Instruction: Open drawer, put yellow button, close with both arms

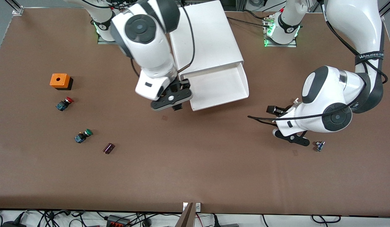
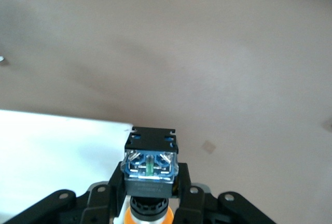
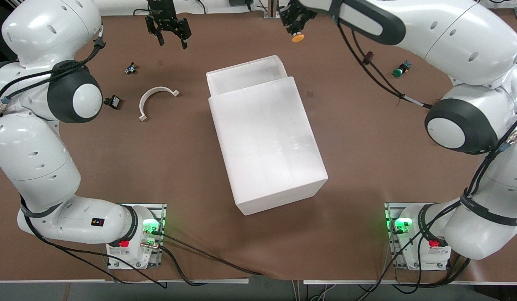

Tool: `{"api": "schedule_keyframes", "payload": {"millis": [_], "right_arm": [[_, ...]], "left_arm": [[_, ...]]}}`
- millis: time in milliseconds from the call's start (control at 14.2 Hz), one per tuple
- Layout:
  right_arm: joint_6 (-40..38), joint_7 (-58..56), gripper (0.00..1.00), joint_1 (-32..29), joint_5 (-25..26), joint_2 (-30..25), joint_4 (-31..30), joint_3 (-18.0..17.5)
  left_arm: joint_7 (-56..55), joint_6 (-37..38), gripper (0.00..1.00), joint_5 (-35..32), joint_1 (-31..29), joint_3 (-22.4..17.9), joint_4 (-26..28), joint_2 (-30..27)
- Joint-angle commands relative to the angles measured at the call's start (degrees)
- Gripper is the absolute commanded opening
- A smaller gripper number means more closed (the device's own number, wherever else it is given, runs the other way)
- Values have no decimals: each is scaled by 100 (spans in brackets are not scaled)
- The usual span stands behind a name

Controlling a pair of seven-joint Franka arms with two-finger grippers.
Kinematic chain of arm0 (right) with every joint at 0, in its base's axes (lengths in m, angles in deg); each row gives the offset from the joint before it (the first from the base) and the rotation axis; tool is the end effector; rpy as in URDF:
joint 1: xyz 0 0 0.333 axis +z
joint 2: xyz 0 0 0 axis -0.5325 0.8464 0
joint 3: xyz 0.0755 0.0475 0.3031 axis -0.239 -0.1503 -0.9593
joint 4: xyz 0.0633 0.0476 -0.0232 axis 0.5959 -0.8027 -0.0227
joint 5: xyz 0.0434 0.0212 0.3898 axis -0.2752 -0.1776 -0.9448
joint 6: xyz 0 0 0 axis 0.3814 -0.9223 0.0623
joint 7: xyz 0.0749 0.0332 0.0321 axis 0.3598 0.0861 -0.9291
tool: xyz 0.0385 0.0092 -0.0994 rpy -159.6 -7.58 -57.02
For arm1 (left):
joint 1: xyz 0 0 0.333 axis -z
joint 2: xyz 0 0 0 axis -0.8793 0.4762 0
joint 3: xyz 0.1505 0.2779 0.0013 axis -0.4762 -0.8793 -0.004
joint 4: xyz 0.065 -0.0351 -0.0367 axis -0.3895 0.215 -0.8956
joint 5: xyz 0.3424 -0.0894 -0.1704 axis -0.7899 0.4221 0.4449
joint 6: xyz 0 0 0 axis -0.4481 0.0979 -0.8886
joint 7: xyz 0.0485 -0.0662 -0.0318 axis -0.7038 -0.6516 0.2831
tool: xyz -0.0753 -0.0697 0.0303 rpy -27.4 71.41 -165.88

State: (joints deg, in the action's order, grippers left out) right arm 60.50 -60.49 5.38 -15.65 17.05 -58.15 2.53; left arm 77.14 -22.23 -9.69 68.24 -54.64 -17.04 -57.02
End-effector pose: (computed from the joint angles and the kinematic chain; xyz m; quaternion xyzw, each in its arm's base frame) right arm 0.5677 0.4613 0.5082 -0.9819 -0.1804 -0.0412 0.0411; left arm 0.6658 -0.1580 0.4058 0.9796 -0.1345 -0.1491 0.0050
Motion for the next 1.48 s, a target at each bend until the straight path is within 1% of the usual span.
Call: {"api": "schedule_keyframes", "payload": {"millis": [0,141,353,494,565,635,1129,1412], "right_arm": [[201,373,0,391,-51,311,243,41],[579,839,0,533,-60,460,243,23],[712,902,0,752,-51,619,243,32],[704,1008,0,771,-156,698,234,-38],[704,1078,0,771,-400,751,234,-91],[712,1174,0,771,-507,777,243,-91],[633,1421,0,1034,-543,953,225,-109],[467,1377,0,1078,-491,988,225,-100]], "left_arm": [[-280,-185,100,-267,-130,-164,-192,56],[-518,-405,100,-258,-175,-209,-228,144],[-833,-406,100,-205,-184,-209,-167,144],[-967,-371,100,-118,-228,-165,-88,126],[-976,-354,100,-100,-219,-147,-18,109],[-967,-353,100,-91,-228,-147,-9,109],[-1028,-336,100,-100,-289,-173,211,152],[-1642,-336,100,-91,-255,-121,352,100]]}}
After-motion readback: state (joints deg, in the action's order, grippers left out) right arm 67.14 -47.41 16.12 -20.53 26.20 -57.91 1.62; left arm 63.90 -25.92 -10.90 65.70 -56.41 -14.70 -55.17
